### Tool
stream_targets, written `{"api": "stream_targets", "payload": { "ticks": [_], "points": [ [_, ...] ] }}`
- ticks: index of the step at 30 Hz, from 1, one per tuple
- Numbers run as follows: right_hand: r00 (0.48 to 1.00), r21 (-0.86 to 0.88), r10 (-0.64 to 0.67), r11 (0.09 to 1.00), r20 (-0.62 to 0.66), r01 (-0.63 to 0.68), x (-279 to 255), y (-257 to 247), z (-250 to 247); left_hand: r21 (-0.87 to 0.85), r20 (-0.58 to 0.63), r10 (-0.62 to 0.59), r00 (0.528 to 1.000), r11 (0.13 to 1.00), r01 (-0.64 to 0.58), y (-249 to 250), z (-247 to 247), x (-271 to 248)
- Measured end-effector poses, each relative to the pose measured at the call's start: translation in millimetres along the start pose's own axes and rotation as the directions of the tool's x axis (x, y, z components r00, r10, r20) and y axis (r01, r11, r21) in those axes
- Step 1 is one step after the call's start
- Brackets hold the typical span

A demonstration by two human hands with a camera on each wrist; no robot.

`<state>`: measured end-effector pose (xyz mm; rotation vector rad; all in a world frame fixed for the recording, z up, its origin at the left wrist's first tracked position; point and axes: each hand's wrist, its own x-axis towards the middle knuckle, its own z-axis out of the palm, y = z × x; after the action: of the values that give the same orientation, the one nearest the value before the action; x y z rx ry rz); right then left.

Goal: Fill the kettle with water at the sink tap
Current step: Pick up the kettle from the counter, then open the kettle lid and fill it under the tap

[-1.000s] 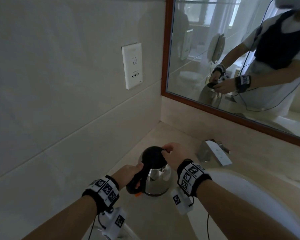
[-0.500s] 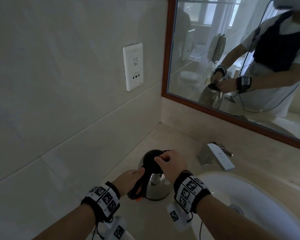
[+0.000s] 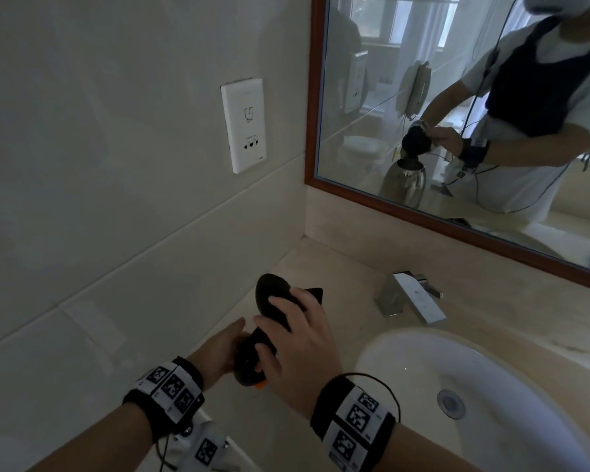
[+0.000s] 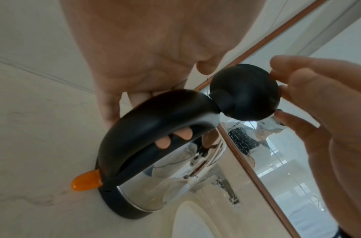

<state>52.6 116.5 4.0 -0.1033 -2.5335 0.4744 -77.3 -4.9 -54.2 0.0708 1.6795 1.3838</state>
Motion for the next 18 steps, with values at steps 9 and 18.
{"api": "stream_targets", "payload": {
  "ticks": [9, 18],
  "points": [
    [0.987, 0.198, -0.079, 0.974, -0.138, 0.106, -10, -14, -2, 0.557, -0.062, 0.305, 0.950, 0.801, -0.221, -1, 1, -8],
    [0.993, 0.350, 0.066, 0.936, -0.099, -0.027, -38, 41, -21, 0.532, -0.076, 0.382, 0.921, 0.797, -0.286, -7, -4, -4]
  ]
}}
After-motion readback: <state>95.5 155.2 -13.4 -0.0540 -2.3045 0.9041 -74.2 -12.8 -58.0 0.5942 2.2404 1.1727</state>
